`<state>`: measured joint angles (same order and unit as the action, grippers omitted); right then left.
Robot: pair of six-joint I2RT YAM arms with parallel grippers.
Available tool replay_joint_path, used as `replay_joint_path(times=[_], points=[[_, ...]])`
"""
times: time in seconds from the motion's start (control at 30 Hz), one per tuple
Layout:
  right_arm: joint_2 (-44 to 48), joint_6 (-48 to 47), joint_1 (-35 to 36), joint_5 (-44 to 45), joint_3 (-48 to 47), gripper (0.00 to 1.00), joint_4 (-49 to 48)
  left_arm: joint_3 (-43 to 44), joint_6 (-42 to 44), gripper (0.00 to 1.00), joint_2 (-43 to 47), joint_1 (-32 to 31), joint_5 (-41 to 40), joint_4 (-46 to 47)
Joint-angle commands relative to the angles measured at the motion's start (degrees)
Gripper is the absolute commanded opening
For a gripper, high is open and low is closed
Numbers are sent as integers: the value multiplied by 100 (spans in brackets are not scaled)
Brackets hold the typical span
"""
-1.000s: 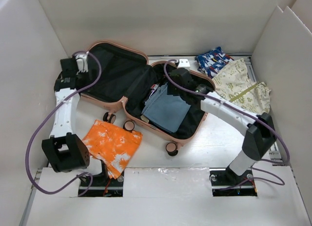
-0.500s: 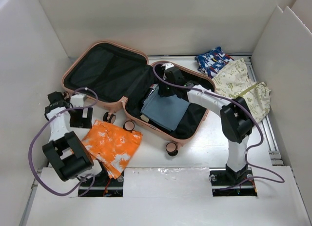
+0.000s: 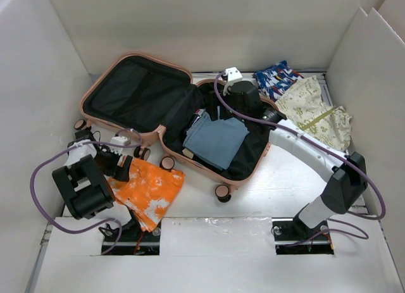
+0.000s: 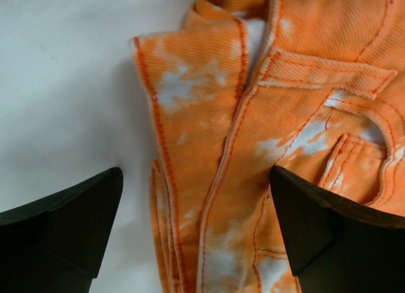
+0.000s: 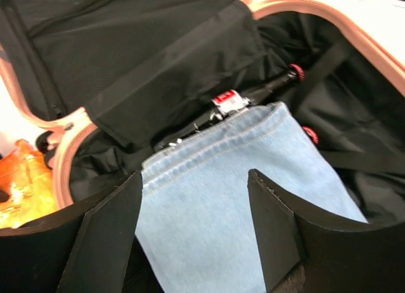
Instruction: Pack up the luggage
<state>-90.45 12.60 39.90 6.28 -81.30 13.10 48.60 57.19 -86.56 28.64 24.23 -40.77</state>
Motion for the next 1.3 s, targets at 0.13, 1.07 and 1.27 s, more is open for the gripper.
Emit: replay_joint_path(times=[0.13,1.07,1.27], points=[[317,-38,175,786,211,72,517,-527,917,90,-308,-184,-339,-247],[2146,15,352,3177,633,72,1037,1098,1621,0,1449,1890,556,-2409],[2085,-47,405,3107,633,72,905,1827,1463,0,1397,1891,1486,-2409]])
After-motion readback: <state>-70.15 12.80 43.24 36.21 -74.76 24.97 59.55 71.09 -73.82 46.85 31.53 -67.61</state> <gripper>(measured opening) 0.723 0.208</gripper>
